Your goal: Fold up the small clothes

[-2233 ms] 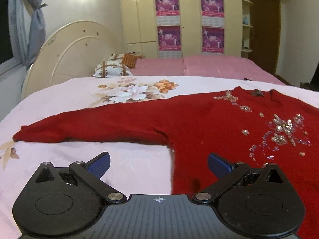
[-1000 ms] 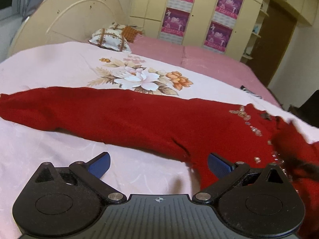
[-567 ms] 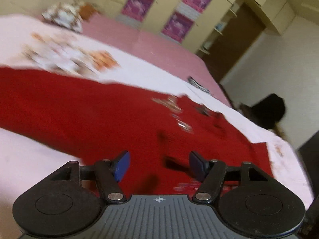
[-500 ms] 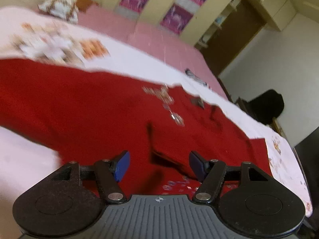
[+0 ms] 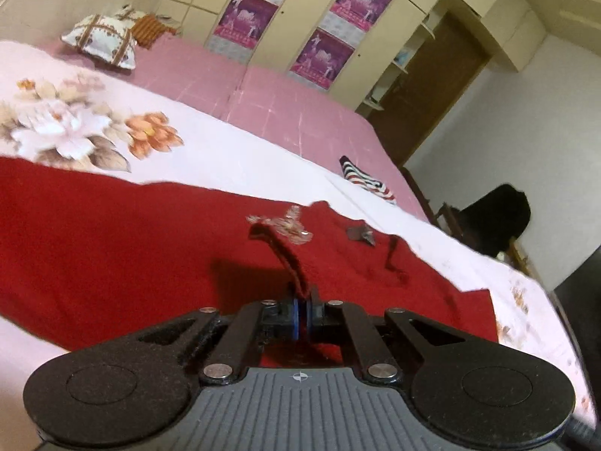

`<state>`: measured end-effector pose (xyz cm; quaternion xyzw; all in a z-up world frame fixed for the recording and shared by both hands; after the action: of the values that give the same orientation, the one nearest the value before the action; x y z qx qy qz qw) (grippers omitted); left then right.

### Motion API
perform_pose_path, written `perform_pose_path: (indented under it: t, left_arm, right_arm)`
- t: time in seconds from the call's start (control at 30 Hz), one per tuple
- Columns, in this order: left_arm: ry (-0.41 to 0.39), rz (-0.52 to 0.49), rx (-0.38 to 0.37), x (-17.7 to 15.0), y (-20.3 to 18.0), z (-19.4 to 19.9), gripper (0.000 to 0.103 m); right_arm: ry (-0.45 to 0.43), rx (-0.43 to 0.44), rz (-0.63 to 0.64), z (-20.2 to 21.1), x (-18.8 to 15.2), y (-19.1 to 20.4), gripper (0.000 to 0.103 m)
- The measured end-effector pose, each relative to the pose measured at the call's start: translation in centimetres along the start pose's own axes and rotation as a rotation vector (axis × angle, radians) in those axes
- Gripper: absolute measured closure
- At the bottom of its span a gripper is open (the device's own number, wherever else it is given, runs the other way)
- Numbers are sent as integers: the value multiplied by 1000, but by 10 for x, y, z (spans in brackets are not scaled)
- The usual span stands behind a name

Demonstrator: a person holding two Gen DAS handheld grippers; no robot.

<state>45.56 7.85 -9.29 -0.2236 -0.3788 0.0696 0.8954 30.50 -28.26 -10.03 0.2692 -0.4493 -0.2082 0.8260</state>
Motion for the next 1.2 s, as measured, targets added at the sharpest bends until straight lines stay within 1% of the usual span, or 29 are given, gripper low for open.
perform_pose_path:
  t: [0.07,0.17,0.23,0.37,0.43,0.47,0.5,0.53,0.57,0.63,0.7,0.73,0.8,0.87,1.0,1.07,1.13,1.17,1.2]
  left_arm:
    - [15,1,7,-1,12,3,100]
    - [20,33,13,-4,28,6,100]
    - [19,46,14,-5,36,7,100]
    - [32,39,11,-6,43,4,100]
    - [45,37,16,-6,45,0,100]
    - [52,34,22,-6,47,-3,100]
    - [54,34,24,-6,48,-4,100]
    - [55,33,17,-5,48,-4,100]
    - [47,26,10,-4,47,-3,100]
    - [31,8,1,-2,42,2,100]
    - [22,-22,12,-2,40,4,100]
    - [29,-32,18,-4,41,3,100]
    - [64,-33,53,-9,47,-8,100]
    - [65,-41,59,-12,48,-12,100]
    - [33,-45,49,-8,44,-5,100]
    - [72,-62,88,-12,46,-12,100]
    - [77,-80,93,-14,46,-14,99]
    - [77,-93,103,-13,45,-12,96]
    - [74,-103,123,-13,45,-9,86]
  right_arm:
    - [-5,58,-128,-3,7,-17,54]
    - [-28,100,-295,-9,15,-44,54]
    - [-44,111,-381,-13,18,-58,55]
    - [-64,131,-502,-25,25,-79,55]
    - [-67,130,-537,-33,27,-86,57]
    - [-66,124,-551,-36,28,-89,61]
    - [-65,122,-558,-40,29,-91,69]
    - [-61,121,-548,-42,30,-91,79]
    - [-54,113,-517,-43,32,-89,97]
    - [-59,85,-442,-40,36,-84,98]
    - [-69,79,-386,-36,40,-77,98]
    - [-71,75,-352,-35,41,-73,98]
    - [-54,26,-313,-40,39,-72,98]
    - [-12,-6,-309,-50,34,-78,98]
    - [-24,19,-331,-47,33,-81,98]
    - [-21,10,-304,-46,32,-81,98]
    - [-7,-4,-299,-51,30,-84,101]
    - [-4,-2,-300,-50,31,-83,100]
    - [4,-3,-280,-49,33,-80,94]
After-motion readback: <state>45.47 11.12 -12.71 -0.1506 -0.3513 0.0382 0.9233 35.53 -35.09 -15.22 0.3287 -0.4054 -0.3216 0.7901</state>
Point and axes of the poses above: each gripper's, at about its wrist camera, not at the fingertips, and z roughly against the way its jaws point, y to its left, x to its top, the point moved 3 cm from there along -z, roughly the way its jaws point, and after that the axes turned 2 degrees about x, right-handed, at the moved point
